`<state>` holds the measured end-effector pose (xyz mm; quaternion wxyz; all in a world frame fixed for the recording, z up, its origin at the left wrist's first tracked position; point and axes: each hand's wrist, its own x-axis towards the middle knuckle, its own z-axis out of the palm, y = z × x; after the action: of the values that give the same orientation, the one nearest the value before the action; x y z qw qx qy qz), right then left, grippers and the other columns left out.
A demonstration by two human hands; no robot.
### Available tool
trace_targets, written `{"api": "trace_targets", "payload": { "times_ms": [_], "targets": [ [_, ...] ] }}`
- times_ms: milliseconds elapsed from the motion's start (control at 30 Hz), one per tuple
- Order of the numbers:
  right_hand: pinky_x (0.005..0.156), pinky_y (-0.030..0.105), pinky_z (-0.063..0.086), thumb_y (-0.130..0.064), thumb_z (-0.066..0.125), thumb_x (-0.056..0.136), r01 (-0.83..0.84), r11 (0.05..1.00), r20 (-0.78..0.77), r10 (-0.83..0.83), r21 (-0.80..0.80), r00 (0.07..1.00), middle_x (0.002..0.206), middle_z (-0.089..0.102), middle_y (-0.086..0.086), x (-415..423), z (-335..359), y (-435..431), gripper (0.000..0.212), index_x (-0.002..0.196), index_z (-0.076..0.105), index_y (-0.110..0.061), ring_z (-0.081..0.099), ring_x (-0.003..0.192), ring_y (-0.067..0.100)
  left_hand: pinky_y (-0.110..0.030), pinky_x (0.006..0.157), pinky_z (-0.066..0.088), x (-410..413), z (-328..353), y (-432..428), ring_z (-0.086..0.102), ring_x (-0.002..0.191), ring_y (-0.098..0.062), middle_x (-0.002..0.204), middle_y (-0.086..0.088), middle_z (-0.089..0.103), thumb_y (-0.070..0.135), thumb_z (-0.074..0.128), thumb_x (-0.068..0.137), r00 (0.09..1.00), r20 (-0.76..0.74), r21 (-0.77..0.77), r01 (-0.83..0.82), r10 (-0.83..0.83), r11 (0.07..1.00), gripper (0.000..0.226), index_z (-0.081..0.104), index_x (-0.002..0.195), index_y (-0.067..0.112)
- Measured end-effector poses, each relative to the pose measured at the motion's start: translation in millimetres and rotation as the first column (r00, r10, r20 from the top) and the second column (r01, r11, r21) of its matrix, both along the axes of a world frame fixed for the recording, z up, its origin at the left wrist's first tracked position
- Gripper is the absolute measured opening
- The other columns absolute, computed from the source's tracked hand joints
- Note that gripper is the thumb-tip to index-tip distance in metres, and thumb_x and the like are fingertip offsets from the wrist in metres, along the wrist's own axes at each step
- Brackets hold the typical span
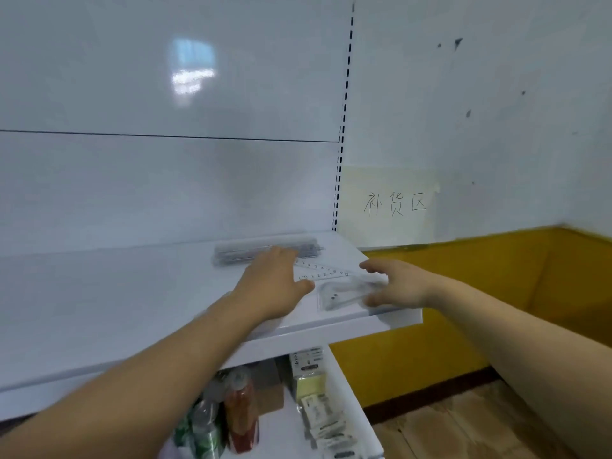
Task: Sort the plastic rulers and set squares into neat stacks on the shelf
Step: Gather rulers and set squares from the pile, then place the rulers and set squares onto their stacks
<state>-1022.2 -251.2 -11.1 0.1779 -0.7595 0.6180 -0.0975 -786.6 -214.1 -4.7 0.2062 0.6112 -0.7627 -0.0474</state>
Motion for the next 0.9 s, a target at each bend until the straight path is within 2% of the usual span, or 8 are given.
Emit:
{"api": "trace_targets", "payload": {
  "times_ms": [133, 267, 367, 567, 700, 900],
  "targets": [
    [0.103, 0.032, 0.034, -0.054, 0.07, 0.074, 0.008, 1.0, 0.024, -0.009, 0.02, 1.0, 0.153, 0.029, -0.002, -18.3, -7.1, -1.3, 0.094, 0.149, 0.022, -0.024, 0.038, 0.133, 0.021, -0.037, 0.109, 0.031, -39.2, -4.9, -3.8, 0.034, 0.134, -0.022, 0.148, -0.003, 0.036, 0.046, 0.055, 0.088, 1.0, 0.007, 0.01, 0.025, -0.025, 1.0, 0.067, 0.031, 0.144, 0.018],
    [0.104, 0.032, 0.032, -0.055, 0.061, 0.083, -0.003, 0.999, 0.034, 0.004, -0.036, 0.999, 0.148, 0.034, 0.002, -27.2, -20.8, 5.5, 0.08, 0.146, 0.029, -0.017, 0.037, 0.129, 0.02, -0.039, 0.093, 0.044, -67.0, -15.4, -8.3, 0.051, 0.111, -0.024, 0.128, -0.004, 0.052, 0.046, 0.055, 0.087, 0.999, -0.014, 0.103, -0.044, 0.045, 0.994, 0.053, 0.042, 0.129, 0.017],
    [0.102, 0.031, 0.033, -0.057, 0.059, 0.083, -0.022, 0.998, 0.086, 0.027, -0.064, 0.996, 0.143, 0.036, 0.0, -30.4, -28.6, 6.5, 0.075, 0.143, 0.033, -0.019, 0.038, 0.123, 0.016, -0.037, 0.087, 0.046, -73.1, -21.4, -9.8, 0.053, 0.103, -0.021, 0.122, -0.004, 0.055, 0.048, 0.054, 0.088, 0.997, -0.03, 0.149, -0.065, 0.07, 0.987, 0.049, 0.046, 0.124, 0.017],
    [0.105, 0.035, 0.037, -0.065, 0.063, 0.071, -0.073, 0.996, 0.047, 0.075, -0.044, 0.996, 0.149, 0.035, -0.002, -36.9, -16.5, -7.9, 0.091, 0.146, 0.031, -0.023, 0.04, 0.129, 0.019, -0.034, 0.092, 0.044, -75.7, -20.8, -5.2, 0.051, 0.112, -0.019, 0.13, -0.001, 0.051, 0.053, 0.058, 0.084, 0.997, -0.042, 0.132, -0.06, 0.066, 0.989, 0.057, 0.047, 0.13, 0.02],
    [0.109, 0.034, 0.028, -0.057, 0.058, 0.084, -0.139, 0.986, -0.003, 0.139, -0.089, 0.99, 0.153, 0.029, -0.002, -19.7, 6.3, -19.3, 0.077, 0.147, 0.03, -0.023, 0.032, 0.138, 0.02, -0.035, 0.104, 0.036, -48.9, -8.0, 7.6, 0.041, 0.129, -0.018, 0.145, 0.003, 0.04, 0.053, 0.055, 0.087, 0.995, 0.007, 0.106, -0.098, 0.098, 0.99, 0.06, 0.04, 0.137, 0.022],
    [0.11, 0.033, 0.028, -0.053, 0.052, 0.09, -0.298, 0.949, -0.13, 0.285, -0.099, 0.95, 0.153, 0.032, 0.001, 68.6, 31.6, -19.3, 0.07, 0.147, 0.031, -0.019, 0.034, 0.137, 0.021, -0.035, 0.11, 0.031, 41.0, 0.0, 54.4, 0.035, 0.135, -0.018, 0.15, 0.004, 0.035, 0.052, 0.053, 0.088, 0.968, 0.094, 0.095, -0.242, 0.233, 0.966, 0.064, 0.035, 0.143, 0.023]
  ]
}}
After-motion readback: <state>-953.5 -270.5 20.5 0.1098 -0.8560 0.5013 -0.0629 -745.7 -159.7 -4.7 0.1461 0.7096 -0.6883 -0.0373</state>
